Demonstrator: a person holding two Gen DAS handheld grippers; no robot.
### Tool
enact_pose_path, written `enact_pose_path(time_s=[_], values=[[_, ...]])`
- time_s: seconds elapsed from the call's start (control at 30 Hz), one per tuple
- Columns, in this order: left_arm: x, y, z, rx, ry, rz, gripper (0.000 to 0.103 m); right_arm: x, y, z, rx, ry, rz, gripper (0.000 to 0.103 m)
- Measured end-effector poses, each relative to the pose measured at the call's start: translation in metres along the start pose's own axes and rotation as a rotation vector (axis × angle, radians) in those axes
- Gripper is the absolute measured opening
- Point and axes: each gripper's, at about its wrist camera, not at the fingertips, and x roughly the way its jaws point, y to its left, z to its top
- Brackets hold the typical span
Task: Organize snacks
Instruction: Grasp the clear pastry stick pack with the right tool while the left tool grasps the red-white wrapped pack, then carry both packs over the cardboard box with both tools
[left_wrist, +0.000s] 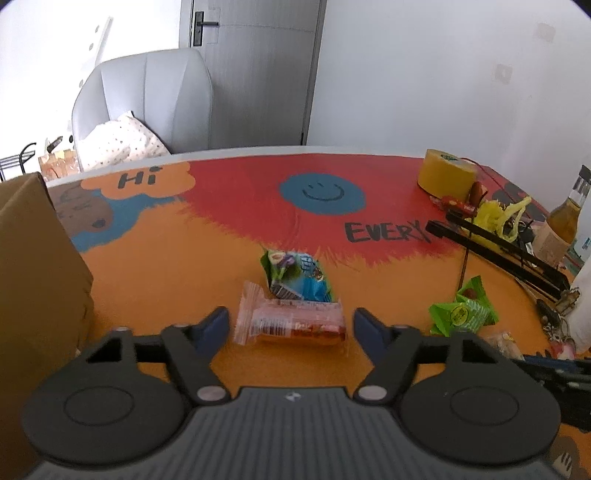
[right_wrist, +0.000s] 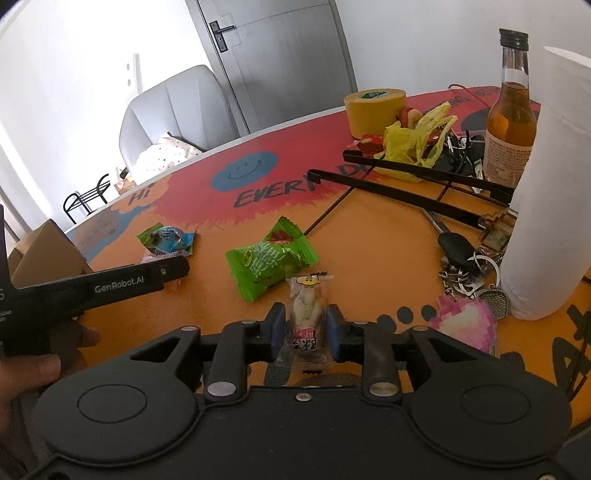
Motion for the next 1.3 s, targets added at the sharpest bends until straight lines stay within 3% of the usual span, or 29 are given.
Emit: enact_pose_path(time_s=[0.07,0.1,0.17,0.27,0.37,0.4,1.3], values=[[-0.001,0.000,0.000,-0.001,-0.003,0.001,0.058,0.000,0.001,0.000,-0.004,0.001,-0.002,0.029],[-0.003,0.001,0.000,-0.003,-0.007,-0.004,0.052,0.000,0.002,-0.001,-0.010,0.002,-0.003,0.030],[-0.006,0.000,0.001,-0.001,-0.001,-0.007,0.050,0.000,0.005,-0.002,-0.031,0.005,-0.004,0.034],[-0.012,0.001,0.000,-0.011,0.009,-0.012,0.050,0.002,0.009,-0.002,-0.059,0.001,-0.010,0.034],[-0.019,0.002,-0.003,-0.014,0.007,-0.015,0.049,0.003,0.008,-0.001,-0.072,-0.006,-0.041,0.017],[-0.022,0.003,-0.003,-0.016,0.005,-0.018,0.049,0.003,0.007,-0.001,-0.062,-0.004,-0.032,0.016],[-0.128,0.017,0.004,-0.018,-0.152,-0.029,0.049,-0.067,0.067,0.008,-0.119,-0.169,0.082,0.016]])
